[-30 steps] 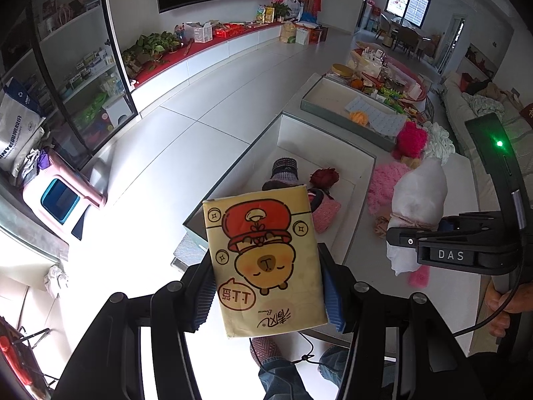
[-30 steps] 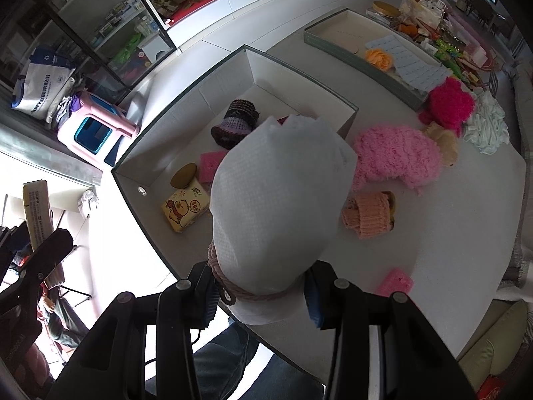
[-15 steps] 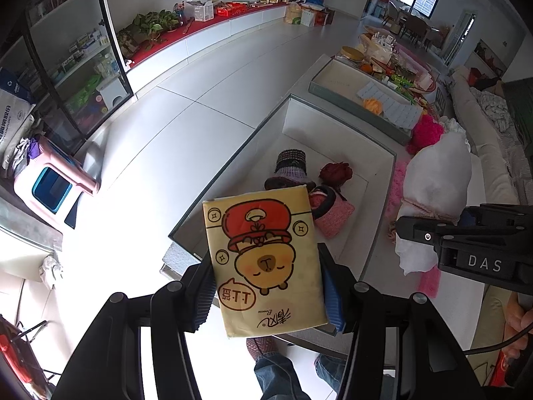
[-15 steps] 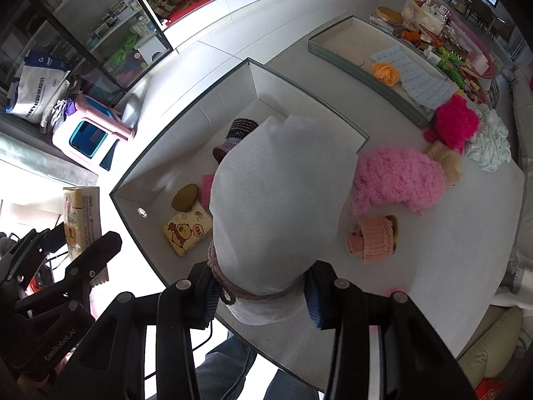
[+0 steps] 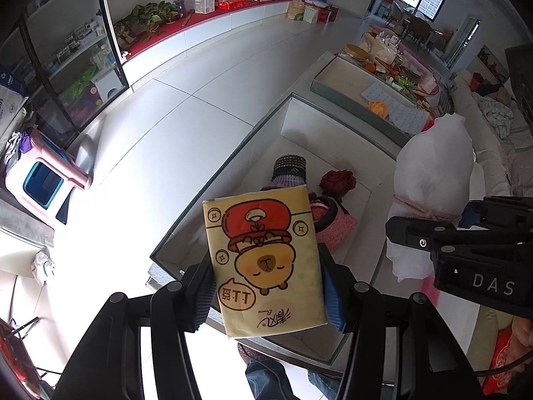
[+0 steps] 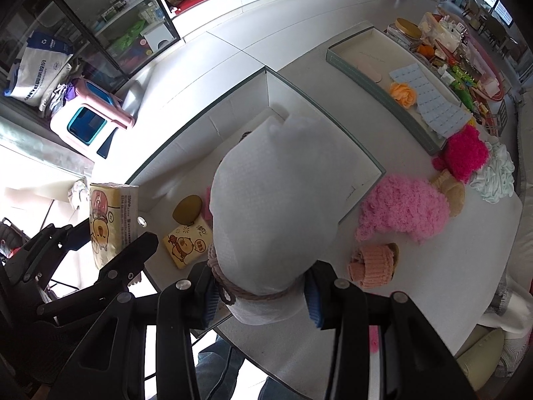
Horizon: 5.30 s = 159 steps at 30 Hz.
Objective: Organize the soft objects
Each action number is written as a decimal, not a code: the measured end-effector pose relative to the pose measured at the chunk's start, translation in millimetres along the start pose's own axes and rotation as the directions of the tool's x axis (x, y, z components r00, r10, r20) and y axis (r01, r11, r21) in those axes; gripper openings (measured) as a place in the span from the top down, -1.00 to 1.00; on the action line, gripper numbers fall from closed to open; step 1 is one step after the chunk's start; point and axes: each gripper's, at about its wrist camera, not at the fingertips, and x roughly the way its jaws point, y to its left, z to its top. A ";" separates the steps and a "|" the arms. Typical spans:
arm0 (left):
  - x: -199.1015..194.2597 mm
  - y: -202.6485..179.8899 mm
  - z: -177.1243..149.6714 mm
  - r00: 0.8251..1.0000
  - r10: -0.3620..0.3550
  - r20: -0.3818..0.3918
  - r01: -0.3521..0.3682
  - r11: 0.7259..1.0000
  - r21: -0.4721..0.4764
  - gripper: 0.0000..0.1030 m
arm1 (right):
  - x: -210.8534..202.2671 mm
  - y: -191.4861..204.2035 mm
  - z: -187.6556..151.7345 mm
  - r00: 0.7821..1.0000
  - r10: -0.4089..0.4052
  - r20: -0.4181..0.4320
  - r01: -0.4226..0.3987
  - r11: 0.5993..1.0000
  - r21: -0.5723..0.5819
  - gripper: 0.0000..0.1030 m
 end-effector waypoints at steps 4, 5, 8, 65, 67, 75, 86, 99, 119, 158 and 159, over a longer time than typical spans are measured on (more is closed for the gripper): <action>4.3 2.7 2.8 1.000 -0.003 -0.008 0.002 1.000 -0.010 -0.09 | 5.7 1.6 5.0 1.000 -0.004 -0.014 0.003 1.000 -0.012 0.12; 5.6 3.7 2.0 1.000 -0.004 -0.012 0.003 1.000 -0.012 -0.09 | 6.9 2.0 6.3 1.000 -0.003 -0.016 0.003 1.000 -0.012 0.12; 9.6 6.3 4.1 1.000 -0.015 -0.024 0.014 1.000 -0.028 -0.09 | 11.1 3.5 9.6 1.000 0.002 -0.024 -0.002 1.000 -0.011 0.12; -223.5 13.2 13.8 0.666 0.037 0.745 0.295 0.904 -0.309 -1.00 | -18.1 -24.0 -57.0 0.991 0.117 0.067 -0.129 0.971 0.203 -0.99; -228.5 10.9 12.5 0.649 0.088 0.756 0.243 0.918 -0.315 -1.00 | -21.7 -43.6 -62.8 0.990 0.113 0.086 -0.132 0.955 0.267 -0.99; -210.6 32.6 21.8 0.694 -0.067 0.717 0.404 0.860 -0.311 -1.00 | -36.3 -136.6 -120.6 0.992 0.025 0.120 -0.088 0.824 0.560 -0.99; -248.4 -81.3 41.6 0.551 0.067 0.832 0.168 0.967 -0.189 -1.00 | -64.1 -110.5 -86.9 0.972 0.077 0.221 -0.184 0.833 0.522 -0.99; -167.6 -122.8 58.3 0.847 0.015 0.531 -0.018 1.000 0.001 -1.00 | -14.0 -180.6 -154.9 0.999 -0.007 0.048 -0.025 0.775 0.631 -0.99; 146.0 -244.4 -11.0 0.966 0.027 -0.257 -0.045 0.997 -0.066 -1.00 | 64.6 -252.1 -247.9 0.989 0.011 -0.147 0.061 0.878 0.475 -0.99; 220.6 -253.2 -13.0 0.916 0.130 -0.379 -0.140 0.990 0.001 -1.00 | 113.8 -178.2 -181.9 0.999 -0.007 -0.052 -0.017 0.887 -0.462 -0.47; 220.4 -253.2 -13.2 0.914 0.130 -0.384 -0.140 0.990 0.001 -1.00 | 113.7 -178.3 -181.0 0.998 -0.007 -0.061 -0.021 0.891 -0.454 -0.46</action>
